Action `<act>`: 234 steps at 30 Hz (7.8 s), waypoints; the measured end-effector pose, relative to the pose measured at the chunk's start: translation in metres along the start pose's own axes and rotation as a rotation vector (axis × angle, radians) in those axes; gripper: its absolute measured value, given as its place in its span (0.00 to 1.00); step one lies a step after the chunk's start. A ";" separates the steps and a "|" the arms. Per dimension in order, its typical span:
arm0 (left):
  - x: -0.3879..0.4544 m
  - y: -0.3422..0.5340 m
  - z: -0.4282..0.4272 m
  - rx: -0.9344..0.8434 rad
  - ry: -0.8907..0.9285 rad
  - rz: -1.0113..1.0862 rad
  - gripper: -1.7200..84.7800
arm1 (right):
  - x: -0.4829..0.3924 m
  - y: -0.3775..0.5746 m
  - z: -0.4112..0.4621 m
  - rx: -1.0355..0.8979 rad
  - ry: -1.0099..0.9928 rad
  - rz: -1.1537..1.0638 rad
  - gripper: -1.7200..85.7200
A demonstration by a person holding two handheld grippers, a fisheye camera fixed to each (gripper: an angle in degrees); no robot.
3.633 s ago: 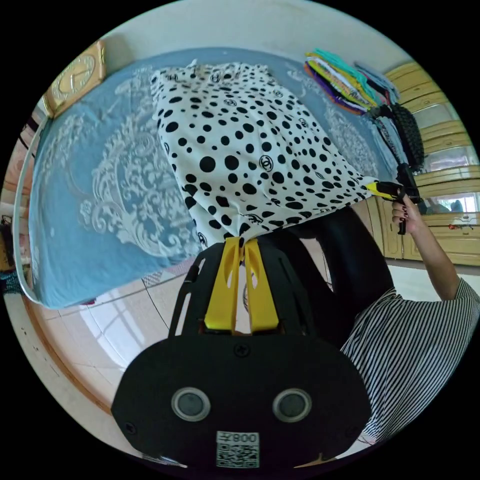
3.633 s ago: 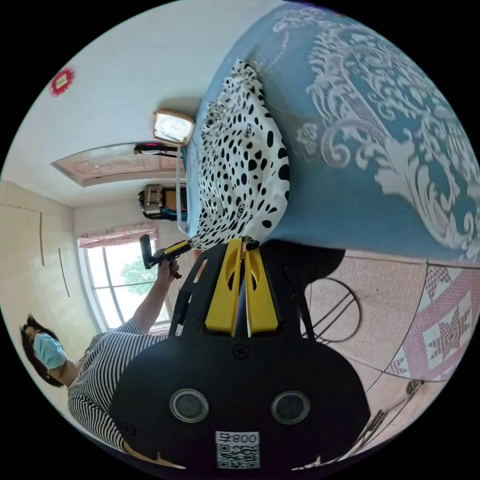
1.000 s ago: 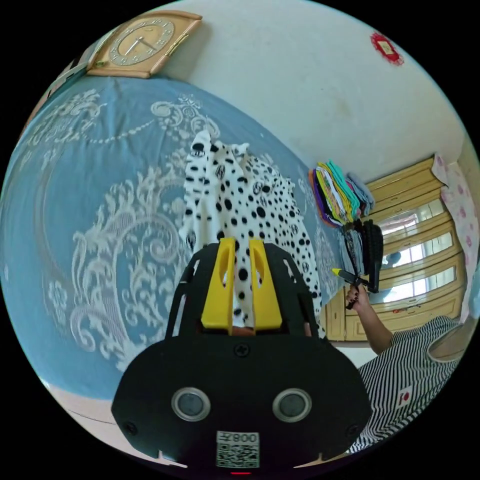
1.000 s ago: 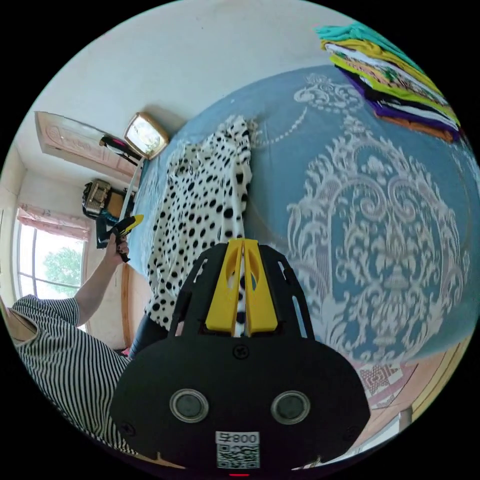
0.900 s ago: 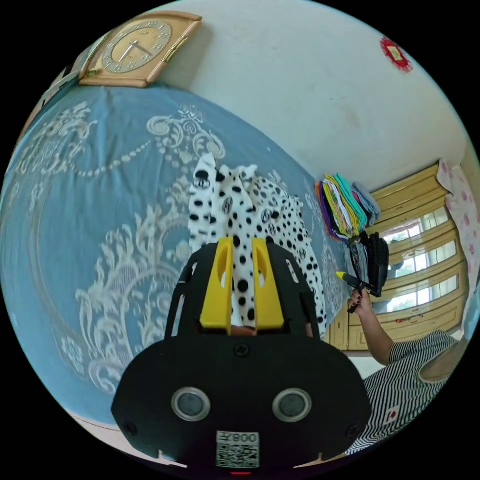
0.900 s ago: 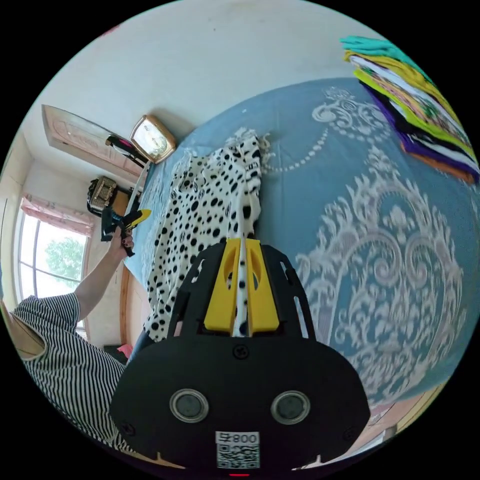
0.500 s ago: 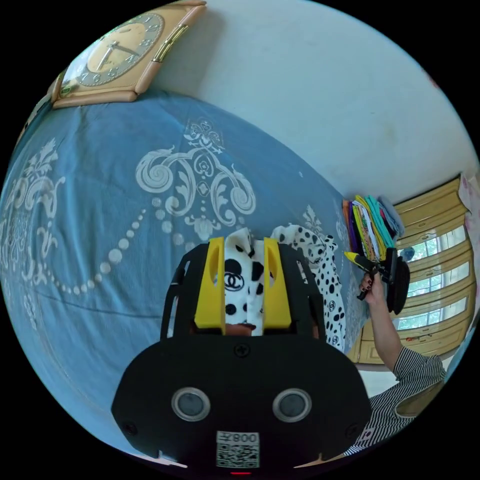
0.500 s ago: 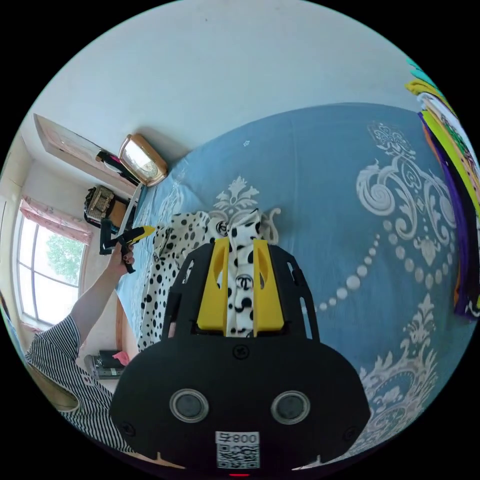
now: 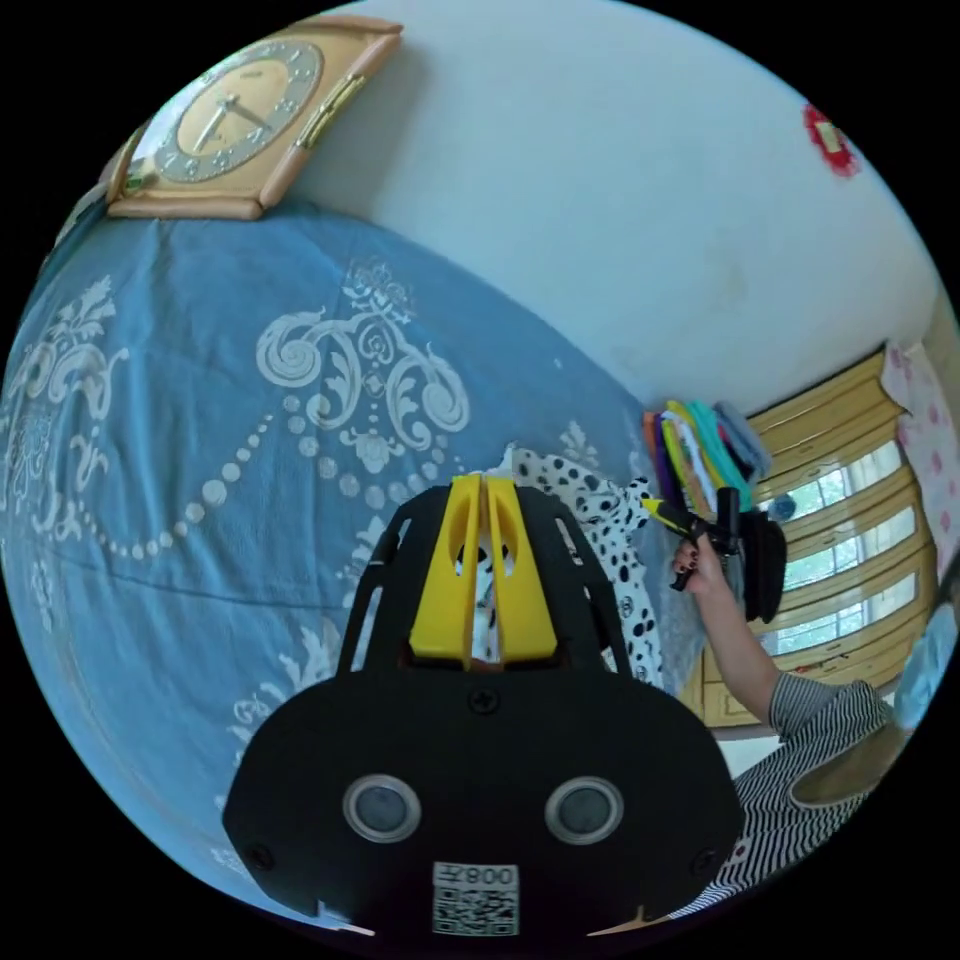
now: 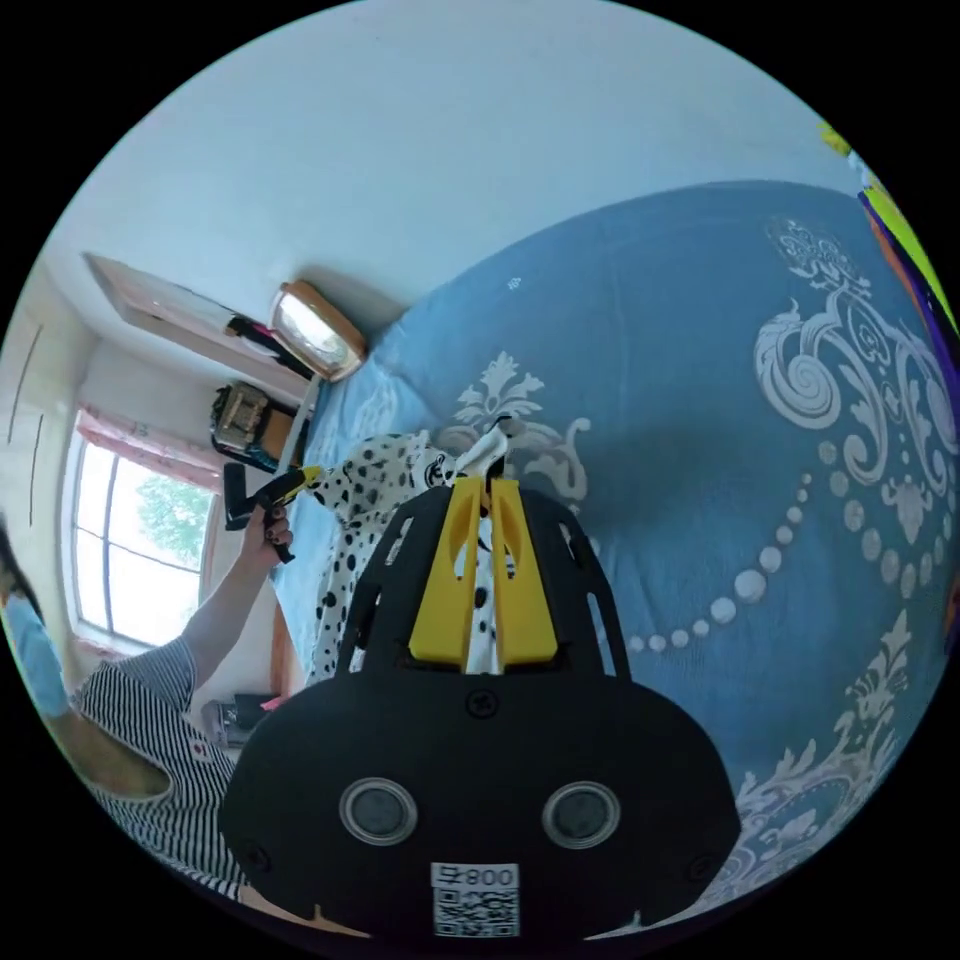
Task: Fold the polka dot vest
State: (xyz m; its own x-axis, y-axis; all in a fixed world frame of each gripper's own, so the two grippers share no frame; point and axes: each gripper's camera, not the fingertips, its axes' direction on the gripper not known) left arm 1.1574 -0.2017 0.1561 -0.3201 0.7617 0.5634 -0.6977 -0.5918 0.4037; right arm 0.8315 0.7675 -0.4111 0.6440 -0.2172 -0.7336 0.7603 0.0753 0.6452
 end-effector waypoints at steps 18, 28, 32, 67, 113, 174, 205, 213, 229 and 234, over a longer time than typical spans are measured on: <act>0.003 0.159 -0.130 0.227 0.180 -0.011 0.03 | 0.016 0.119 -0.077 0.157 -0.057 -0.069 0.03; -0.005 0.123 -0.135 0.235 0.144 0.031 0.03 | 0.022 0.091 -0.091 0.231 -0.072 -0.110 0.03; 0.000 0.075 -0.133 0.252 0.125 0.077 0.03 | 0.012 0.060 -0.100 0.267 -0.021 -0.150 0.03; -0.167 0.186 0.025 -0.158 0.096 -0.175 0.11 | 0.100 0.061 0.023 -0.165 0.087 0.117 0.08; -0.037 0.261 -0.030 0.093 -0.330 -0.106 0.10 | -0.097 0.035 -0.047 0.007 0.391 -0.018 0.05; 0.191 0.202 0.516 -0.609 -0.162 0.849 0.05 | -0.157 -0.136 -0.003 -0.013 0.308 -0.086 0.02; -0.034 0.141 0.500 -0.537 0.259 0.432 0.10 | -0.126 -0.137 -0.036 0.110 0.358 -0.070 0.06; -0.078 0.148 0.398 -0.240 0.071 0.390 0.11 | -0.104 -0.177 0.002 -0.044 0.425 -0.082 0.09; -0.118 0.203 0.308 0.083 -0.286 0.253 0.02 | -0.152 -0.150 -0.041 0.171 0.557 -0.099 0.02; -0.118 0.205 0.308 0.121 -0.340 0.229 0.02 | -0.143 -0.153 -0.050 0.223 0.572 -0.049 0.02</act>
State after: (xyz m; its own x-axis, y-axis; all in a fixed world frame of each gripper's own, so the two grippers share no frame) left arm 1.2496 -0.4945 0.3945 -0.2144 0.4885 0.8458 -0.5461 -0.7779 0.3109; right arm 0.6274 0.8355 -0.4157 0.5995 0.3461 -0.7217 0.7936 -0.1403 0.5920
